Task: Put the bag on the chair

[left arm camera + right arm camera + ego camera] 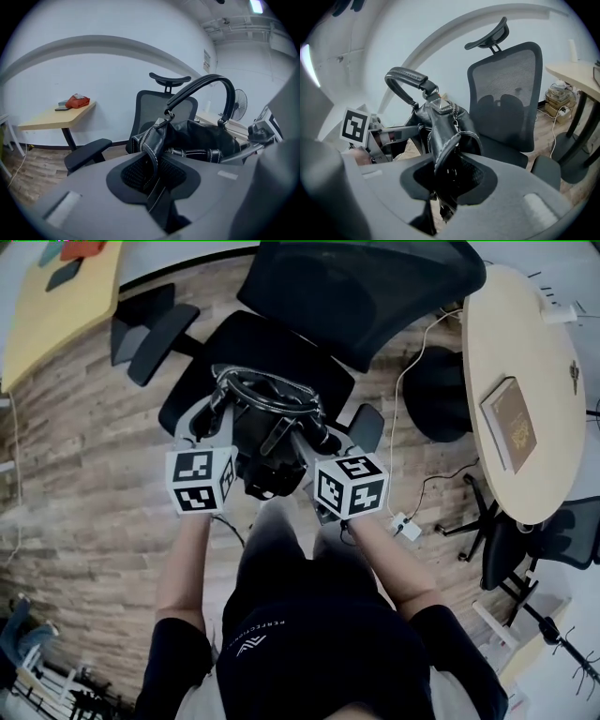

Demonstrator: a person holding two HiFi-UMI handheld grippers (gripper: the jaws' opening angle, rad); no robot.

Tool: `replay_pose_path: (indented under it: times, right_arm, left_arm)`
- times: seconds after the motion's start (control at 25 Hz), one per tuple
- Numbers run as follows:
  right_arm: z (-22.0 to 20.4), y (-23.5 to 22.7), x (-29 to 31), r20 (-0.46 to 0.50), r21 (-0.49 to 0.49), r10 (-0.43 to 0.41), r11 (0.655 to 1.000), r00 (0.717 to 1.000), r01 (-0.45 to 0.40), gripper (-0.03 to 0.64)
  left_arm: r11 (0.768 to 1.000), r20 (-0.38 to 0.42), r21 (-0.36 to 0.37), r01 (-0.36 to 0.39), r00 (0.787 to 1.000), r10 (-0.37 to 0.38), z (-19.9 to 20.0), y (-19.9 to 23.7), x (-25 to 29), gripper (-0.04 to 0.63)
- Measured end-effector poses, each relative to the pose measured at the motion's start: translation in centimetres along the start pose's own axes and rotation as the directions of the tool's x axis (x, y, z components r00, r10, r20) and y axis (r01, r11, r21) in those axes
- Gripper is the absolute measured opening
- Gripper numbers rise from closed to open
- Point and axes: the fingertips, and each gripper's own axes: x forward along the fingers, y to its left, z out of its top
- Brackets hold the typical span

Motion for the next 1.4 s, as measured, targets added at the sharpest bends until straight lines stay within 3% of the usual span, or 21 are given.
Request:
replay_pose_path:
  times: [0.24, 0.6, 1.2, 1.4]
  right_arm:
    - [-2.3, -1.6, 1.3, -0.041, -0.004, -0.044, 0.999, 0.998, 0.044, 0.087]
    - [-3.8, -2.7, 2.9, -0.081, 0.017, -0.036, 0.999, 0.996, 0.037, 0.122]
    - [-4.0, -3.5, 3.6, -0.101, -0.009, -0.073, 0.997, 0.992, 0.072, 0.169]
    - [-4.1, -3.5, 3.6, -0.111, -0.014, -0.085, 0.996, 0.990, 0.084, 0.228]
  left_arm:
    - [0.999, -0.062, 0.033, 0.026, 0.998, -0.024, -2.1, -0.4, 2.3, 0.075]
    - [1.000, -0.121, 0.007, 0.021, 0.992, -0.020, -4.7, 0.4, 4.2, 0.075]
    - [0.999, -0.096, 0.018, 0.041, 0.995, -0.039, -5.5, 1.0, 5.2, 0.090]
    - [0.999, -0.118, 0.037, -0.004, 0.993, 0.008, -5.6, 1.6, 5.0, 0.129]
